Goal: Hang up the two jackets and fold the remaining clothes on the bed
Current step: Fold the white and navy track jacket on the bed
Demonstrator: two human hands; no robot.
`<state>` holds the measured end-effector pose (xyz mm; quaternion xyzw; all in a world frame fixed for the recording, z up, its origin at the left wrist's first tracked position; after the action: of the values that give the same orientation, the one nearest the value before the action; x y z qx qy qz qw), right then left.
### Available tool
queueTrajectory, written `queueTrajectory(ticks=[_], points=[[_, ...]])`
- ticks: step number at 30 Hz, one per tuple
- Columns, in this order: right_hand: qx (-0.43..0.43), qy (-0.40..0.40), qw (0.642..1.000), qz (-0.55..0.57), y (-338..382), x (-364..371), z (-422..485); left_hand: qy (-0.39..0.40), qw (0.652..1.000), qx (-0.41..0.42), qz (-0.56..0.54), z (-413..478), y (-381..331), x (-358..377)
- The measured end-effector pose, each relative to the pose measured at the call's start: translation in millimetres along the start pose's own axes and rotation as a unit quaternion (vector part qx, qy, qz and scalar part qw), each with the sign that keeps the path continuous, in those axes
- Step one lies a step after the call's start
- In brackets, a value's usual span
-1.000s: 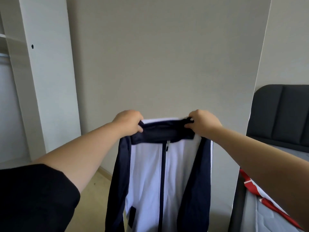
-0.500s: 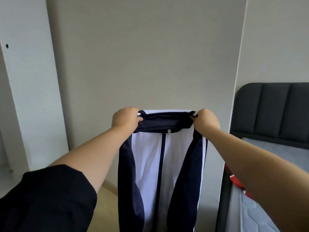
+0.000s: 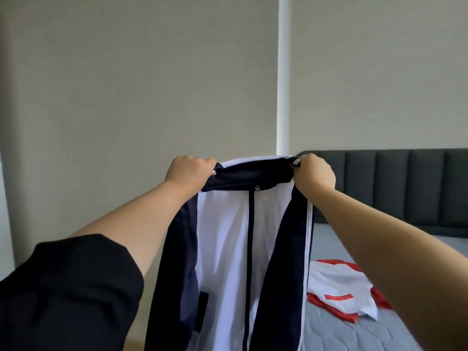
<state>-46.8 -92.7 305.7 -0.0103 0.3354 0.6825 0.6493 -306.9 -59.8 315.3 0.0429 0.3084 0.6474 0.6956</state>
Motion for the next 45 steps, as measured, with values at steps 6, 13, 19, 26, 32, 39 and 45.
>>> queueTrajectory(ticks=[6,13,19,26,32,39,45], points=[[-0.013,-0.081,0.996,-0.036,-34.9,-83.2,16.3,-0.066,0.997,0.019,-0.039,49.4,-40.9,-48.5],[0.008,-0.154,0.987,-0.055,-79.2,-156.5,20.6,-0.112,0.991,0.024,-0.066,86.0,-98.2,-91.3],[0.03,-0.155,0.981,-0.111,-136.1,-159.9,8.4,-0.065,0.986,-0.011,-0.157,88.4,-161.2,-76.6],[0.107,0.021,0.975,-0.195,-238.8,-69.9,-52.3,0.177,0.943,-0.082,-0.27,31.1,-282.9,17.3],[0.219,0.19,0.931,-0.223,-322.4,17.0,-106.6,0.353,0.893,-0.084,-0.266,-31.1,-370.2,110.2],[0.296,0.235,0.904,-0.201,-384.4,101.1,-135.7,0.47,0.795,-0.149,-0.352,-75.8,-428.7,203.4],[0.539,0.194,0.819,0.014,-418.8,164.4,-135.9,0.542,0.474,-0.479,-0.503,-80.9,-467.7,266.6]])
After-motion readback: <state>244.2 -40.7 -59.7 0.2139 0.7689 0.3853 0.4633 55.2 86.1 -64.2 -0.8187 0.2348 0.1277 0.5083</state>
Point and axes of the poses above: each hand's wrist, its own z-axis towards the middle knuckle, its own x-axis out of the palm, y = z × x, the point moved 3 cm from there along z, towards the middle knuckle, and after that the axes turned 9 degrees about -y, right-handed, at the moved point
